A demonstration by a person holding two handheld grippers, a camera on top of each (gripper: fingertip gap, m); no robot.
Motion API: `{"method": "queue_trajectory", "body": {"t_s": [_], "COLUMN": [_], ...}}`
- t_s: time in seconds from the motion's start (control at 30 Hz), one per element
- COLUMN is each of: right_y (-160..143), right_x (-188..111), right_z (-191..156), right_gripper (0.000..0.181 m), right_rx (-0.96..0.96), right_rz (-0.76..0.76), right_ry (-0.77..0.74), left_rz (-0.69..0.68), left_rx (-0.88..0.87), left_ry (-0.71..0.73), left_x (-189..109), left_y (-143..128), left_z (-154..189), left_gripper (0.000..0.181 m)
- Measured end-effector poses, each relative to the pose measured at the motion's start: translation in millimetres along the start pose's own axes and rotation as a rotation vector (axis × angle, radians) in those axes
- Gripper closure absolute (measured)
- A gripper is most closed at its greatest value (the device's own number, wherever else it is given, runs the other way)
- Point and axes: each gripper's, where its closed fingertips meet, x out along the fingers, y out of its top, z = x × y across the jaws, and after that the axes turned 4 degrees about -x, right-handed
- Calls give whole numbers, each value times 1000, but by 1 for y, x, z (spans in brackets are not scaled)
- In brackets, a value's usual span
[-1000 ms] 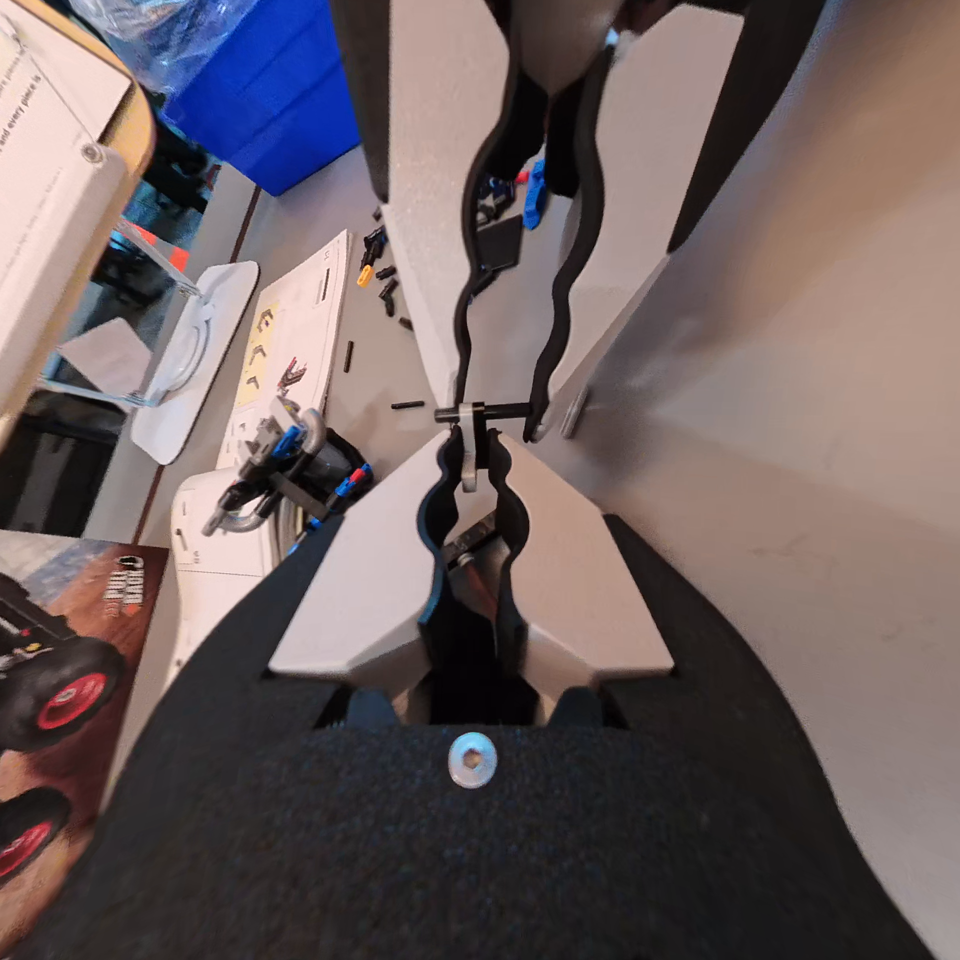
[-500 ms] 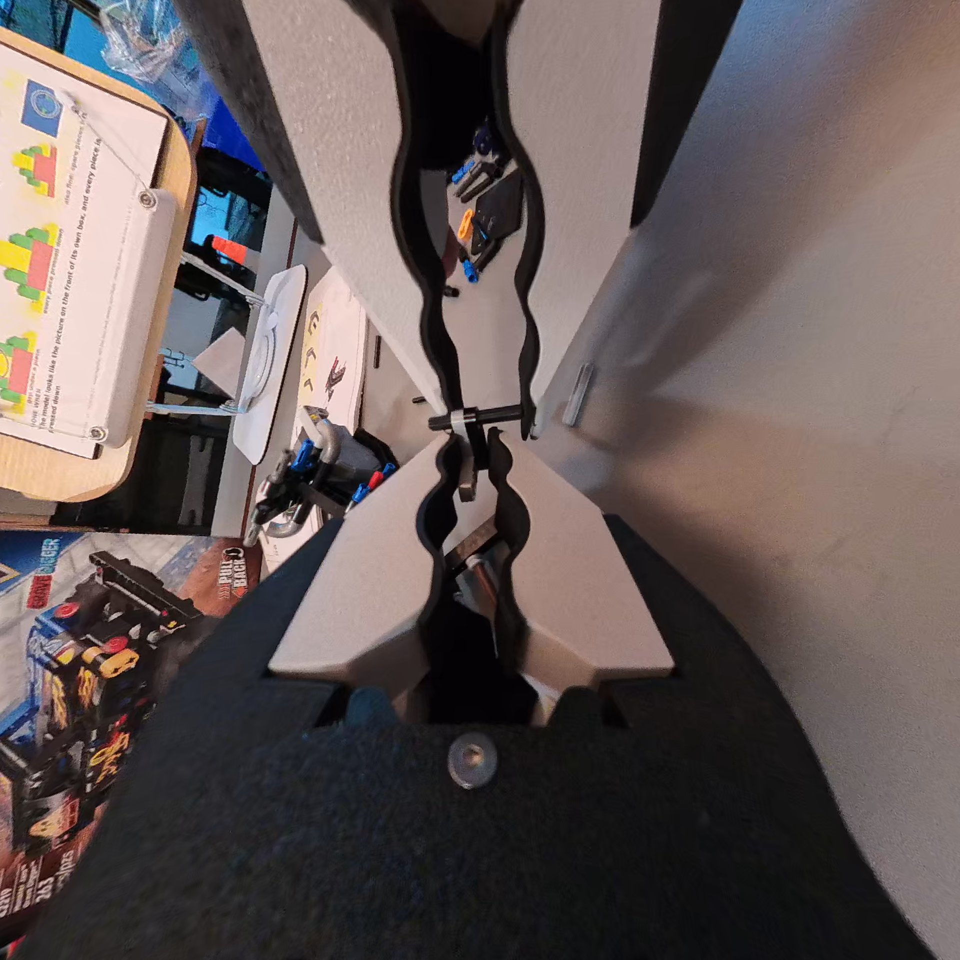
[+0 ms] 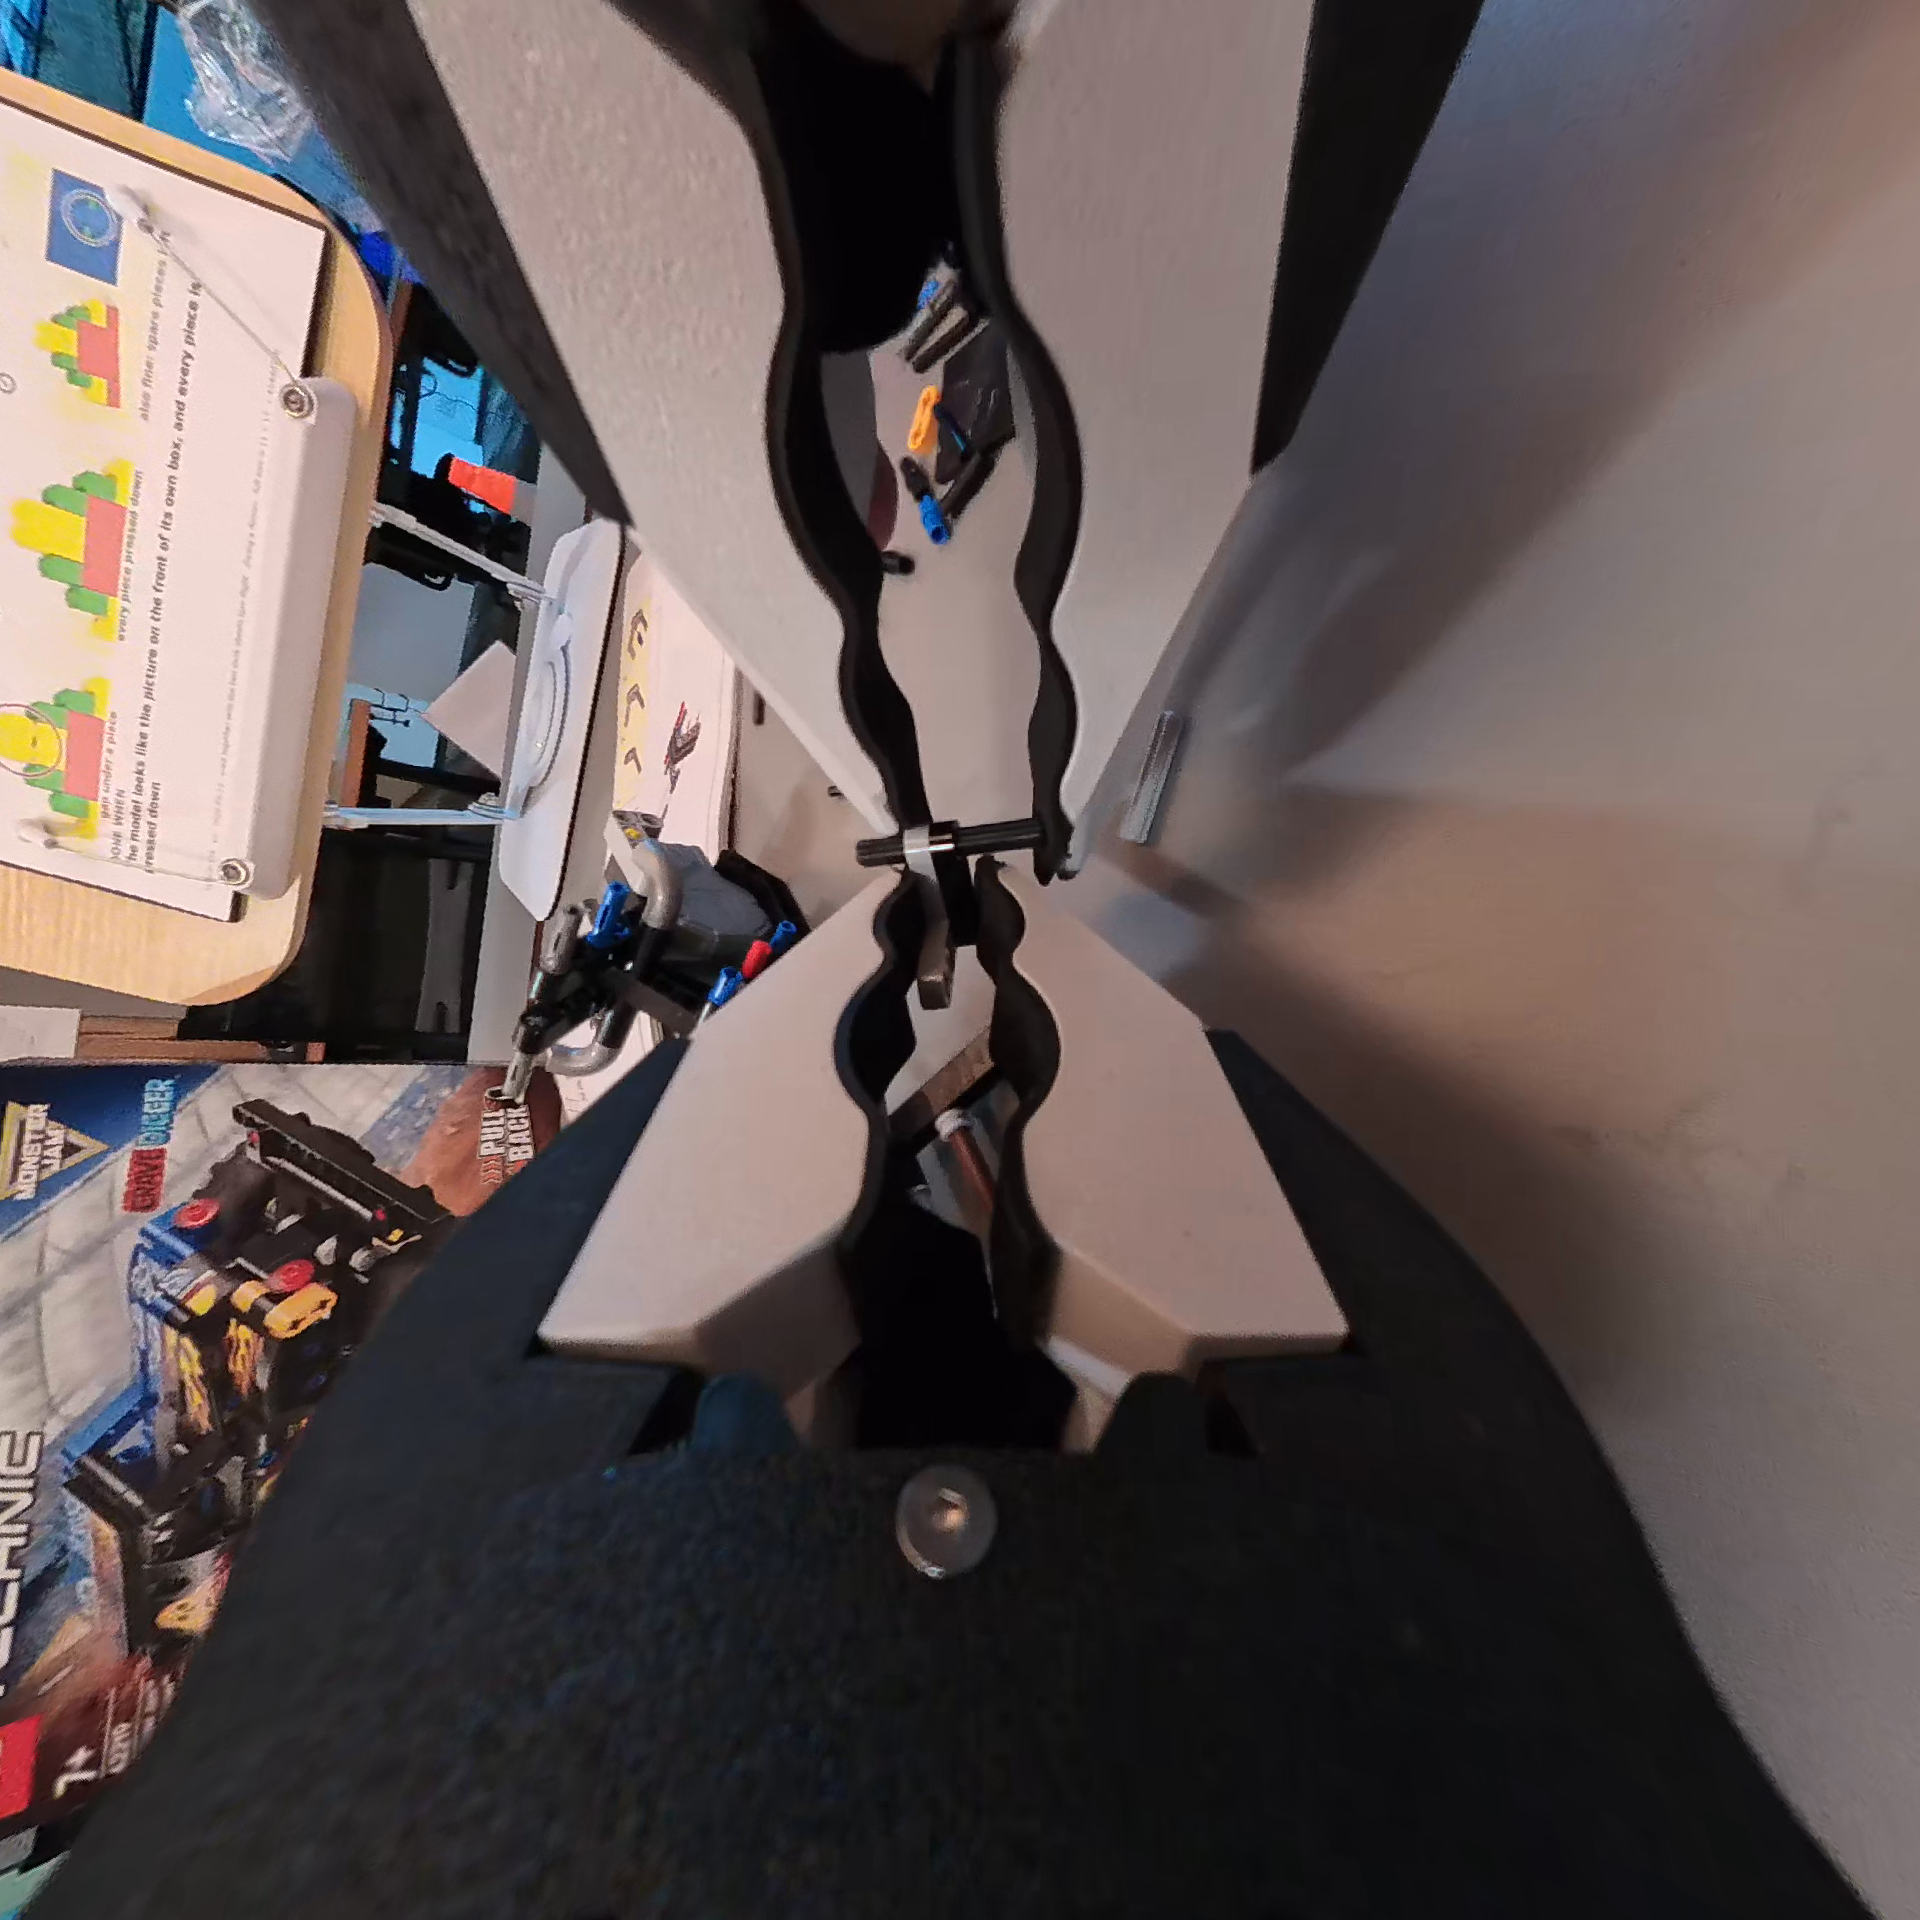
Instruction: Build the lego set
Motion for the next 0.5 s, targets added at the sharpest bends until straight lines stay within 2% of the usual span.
{"method": "queue_trajectory", "body": {"t_s": [0.5], "right_y": [-2], "right_x": [3], "right_z": [-4], "right_gripper": [165], "right_rx": [-13], "right_rz": [-21], "right_ry": [13], "left_rz": [-30], "left_rx": [63], "left_ry": [14], "left_x": [2], "left_y": [-2], "left_z": [5], "left_gripper": [175]}}
